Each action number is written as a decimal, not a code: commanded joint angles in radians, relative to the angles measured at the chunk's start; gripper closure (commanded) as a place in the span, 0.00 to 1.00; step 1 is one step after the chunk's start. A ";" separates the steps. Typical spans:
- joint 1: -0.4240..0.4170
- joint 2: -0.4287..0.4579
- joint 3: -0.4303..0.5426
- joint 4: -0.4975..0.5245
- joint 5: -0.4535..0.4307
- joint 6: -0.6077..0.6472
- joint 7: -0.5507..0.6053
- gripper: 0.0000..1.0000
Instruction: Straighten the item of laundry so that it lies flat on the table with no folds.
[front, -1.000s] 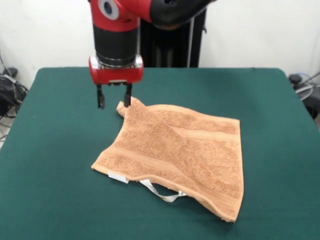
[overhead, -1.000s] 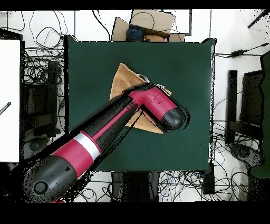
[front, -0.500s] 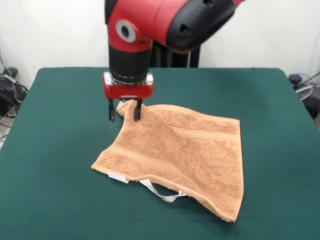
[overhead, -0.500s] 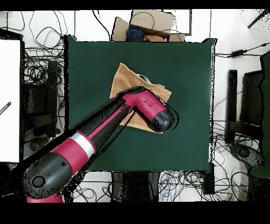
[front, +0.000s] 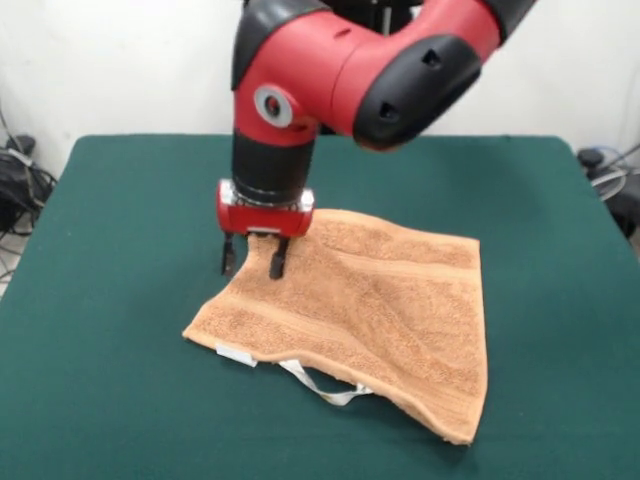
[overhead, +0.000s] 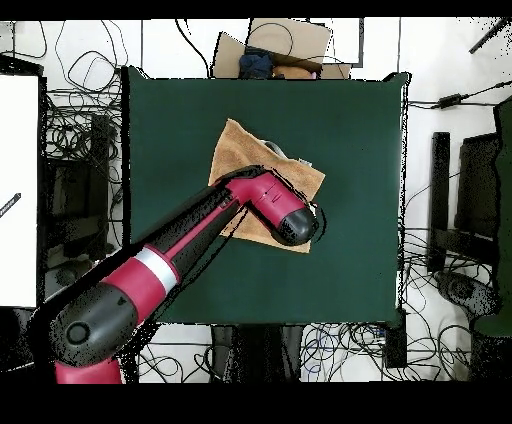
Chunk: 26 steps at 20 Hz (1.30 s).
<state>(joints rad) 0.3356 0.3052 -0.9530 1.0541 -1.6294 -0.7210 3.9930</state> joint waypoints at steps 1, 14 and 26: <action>0.018 0.162 0.021 -0.143 0.085 0.225 0.268 0.00; -0.048 0.520 -0.345 -0.293 0.239 0.490 0.438 0.00; -0.109 0.363 -0.141 -0.315 0.395 0.517 0.084 0.00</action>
<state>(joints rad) 0.3134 0.7070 -1.3575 0.9173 -1.3996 -0.2077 4.1377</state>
